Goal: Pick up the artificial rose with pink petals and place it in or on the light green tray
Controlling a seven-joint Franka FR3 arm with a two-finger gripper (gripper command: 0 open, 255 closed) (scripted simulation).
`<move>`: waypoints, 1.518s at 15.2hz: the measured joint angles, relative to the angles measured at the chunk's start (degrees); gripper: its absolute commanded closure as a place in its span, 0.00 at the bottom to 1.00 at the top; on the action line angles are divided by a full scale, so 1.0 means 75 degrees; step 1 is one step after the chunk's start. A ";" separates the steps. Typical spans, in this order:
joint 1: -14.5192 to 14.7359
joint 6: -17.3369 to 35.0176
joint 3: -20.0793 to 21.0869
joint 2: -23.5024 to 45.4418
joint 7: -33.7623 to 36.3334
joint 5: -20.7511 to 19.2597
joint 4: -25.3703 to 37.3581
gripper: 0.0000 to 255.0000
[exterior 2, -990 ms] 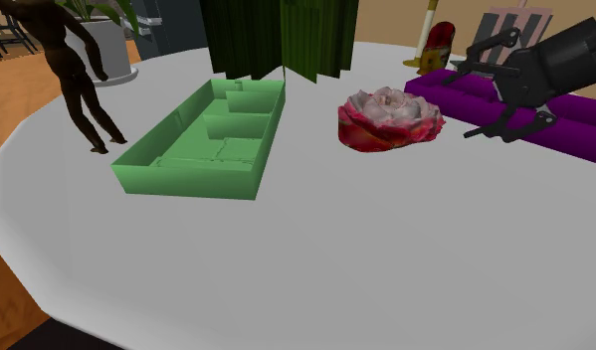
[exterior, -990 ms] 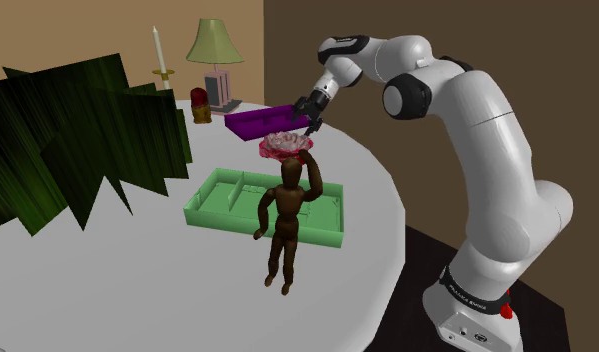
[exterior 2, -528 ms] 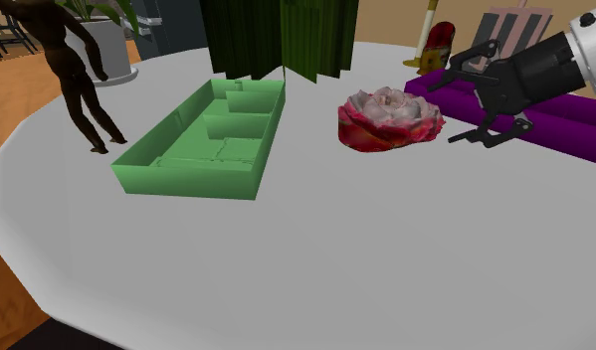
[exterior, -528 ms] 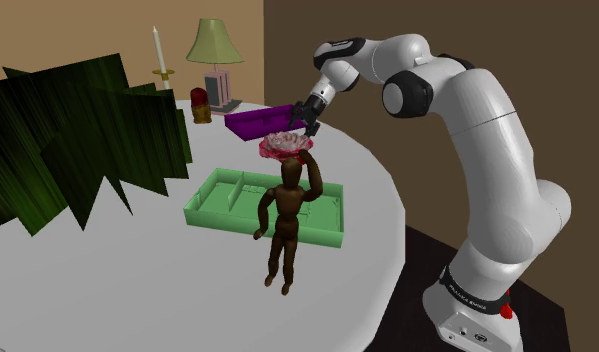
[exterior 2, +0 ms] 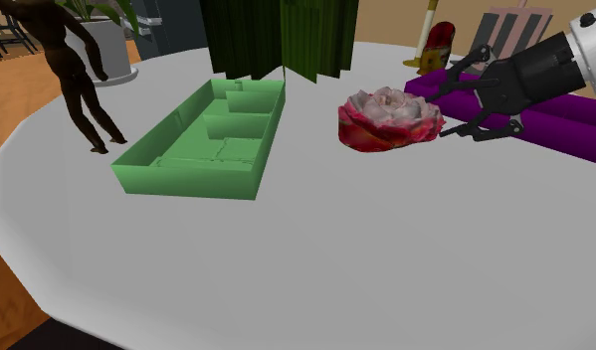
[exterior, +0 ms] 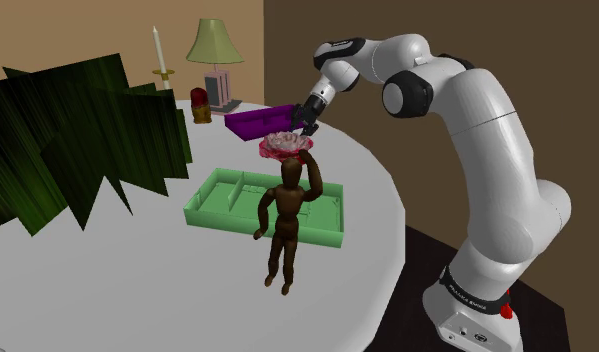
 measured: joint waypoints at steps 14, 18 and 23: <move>-0.0063 -0.0336 -0.0001 -0.0155 0.0310 -0.0014 0.0301 1.00; -0.0127 -0.0579 0.0015 -0.0198 0.0547 0.0002 0.0604 1.00; -0.0212 -0.0894 0.0042 -0.0245 0.0867 0.0040 0.1013 1.00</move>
